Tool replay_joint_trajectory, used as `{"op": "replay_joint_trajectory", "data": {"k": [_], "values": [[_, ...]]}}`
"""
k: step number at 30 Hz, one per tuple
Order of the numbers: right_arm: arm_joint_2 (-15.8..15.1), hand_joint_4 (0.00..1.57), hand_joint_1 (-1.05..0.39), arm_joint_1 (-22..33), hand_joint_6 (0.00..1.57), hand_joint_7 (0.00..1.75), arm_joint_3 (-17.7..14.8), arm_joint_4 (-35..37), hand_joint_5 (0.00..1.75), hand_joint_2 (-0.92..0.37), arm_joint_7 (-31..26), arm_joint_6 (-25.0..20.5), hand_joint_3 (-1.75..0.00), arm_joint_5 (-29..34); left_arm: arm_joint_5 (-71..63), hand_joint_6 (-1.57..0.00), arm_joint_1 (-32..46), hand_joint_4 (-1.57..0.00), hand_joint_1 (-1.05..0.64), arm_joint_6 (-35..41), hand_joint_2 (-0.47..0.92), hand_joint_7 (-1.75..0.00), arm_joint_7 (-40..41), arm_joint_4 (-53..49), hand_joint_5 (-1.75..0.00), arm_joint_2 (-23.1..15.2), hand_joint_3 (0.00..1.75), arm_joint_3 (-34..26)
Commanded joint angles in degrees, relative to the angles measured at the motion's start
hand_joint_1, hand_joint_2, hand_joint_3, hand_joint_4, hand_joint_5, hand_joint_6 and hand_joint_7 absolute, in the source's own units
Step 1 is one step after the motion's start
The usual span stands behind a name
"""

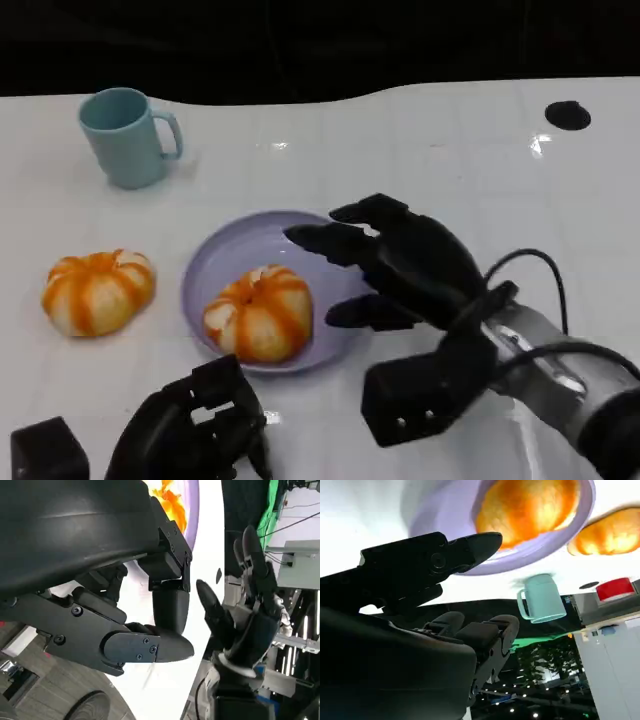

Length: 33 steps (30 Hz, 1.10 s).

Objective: Grasp the bread from the table and place it into the plate.

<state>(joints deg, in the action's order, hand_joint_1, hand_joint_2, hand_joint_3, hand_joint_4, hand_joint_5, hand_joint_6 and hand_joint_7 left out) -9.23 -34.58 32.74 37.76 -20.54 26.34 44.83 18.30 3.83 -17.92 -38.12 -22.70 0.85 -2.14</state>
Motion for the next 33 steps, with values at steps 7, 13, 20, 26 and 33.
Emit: {"op": "replay_joint_trajectory", "data": {"k": [7,13,20,26,33], "values": [[-8.05,0.51,-0.38,7.98,0.71,0.1,-2.84,-8.79,0.64,-0.87,-6.54,4.92,0.0,2.15,0.08,-0.72,-0.04,-0.78,-0.59,0.43,0.79,-1.47,0.71,0.12,-1.75,-0.6,0.49,-0.19],[-10.92,0.68,-0.32,11.92,0.91,0.17,-4.63,-12.08,0.86,-0.91,-12.32,6.88,-0.02,4.12,0.07,-0.71,-0.25,-0.78,-0.59,0.11,0.78,-1.48,0.44,-0.33,-1.75,-0.6,0.5,-0.14],[-14.01,0.7,-0.22,16.57,0.91,0.48,-7.57,-14.97,1.47,-0.92,-13.05,9.84,-0.06,2.58,0.27,-0.71,-0.59,-0.78,-0.59,0.36,0.78,-1.48,0.46,-0.7,-1.75,-0.26,0.49,-0.04],[-16.45,0.82,-0.17,21.29,0.88,0.87,-10.59,-16.77,1.49,-0.91,-14.25,13.36,-0.15,1.47,-0.17,-0.7,-0.7,-0.77,-0.58,0.9,0.78,-1.49,1.27,-0.33,-1.75,-0.13,0.5,0.24],[-16.77,0.84,-0.15,26.93,0.77,1.29,-13.71,-19.07,1.73,-0.6,-14.61,16.38,-0.86,-0.25,0.04,-0.69,-0.91,-0.77,-0.58,0.64,0.78,-1.5,0.91,-0.8,-1.75,-0.04,0.51,0.16]]}}
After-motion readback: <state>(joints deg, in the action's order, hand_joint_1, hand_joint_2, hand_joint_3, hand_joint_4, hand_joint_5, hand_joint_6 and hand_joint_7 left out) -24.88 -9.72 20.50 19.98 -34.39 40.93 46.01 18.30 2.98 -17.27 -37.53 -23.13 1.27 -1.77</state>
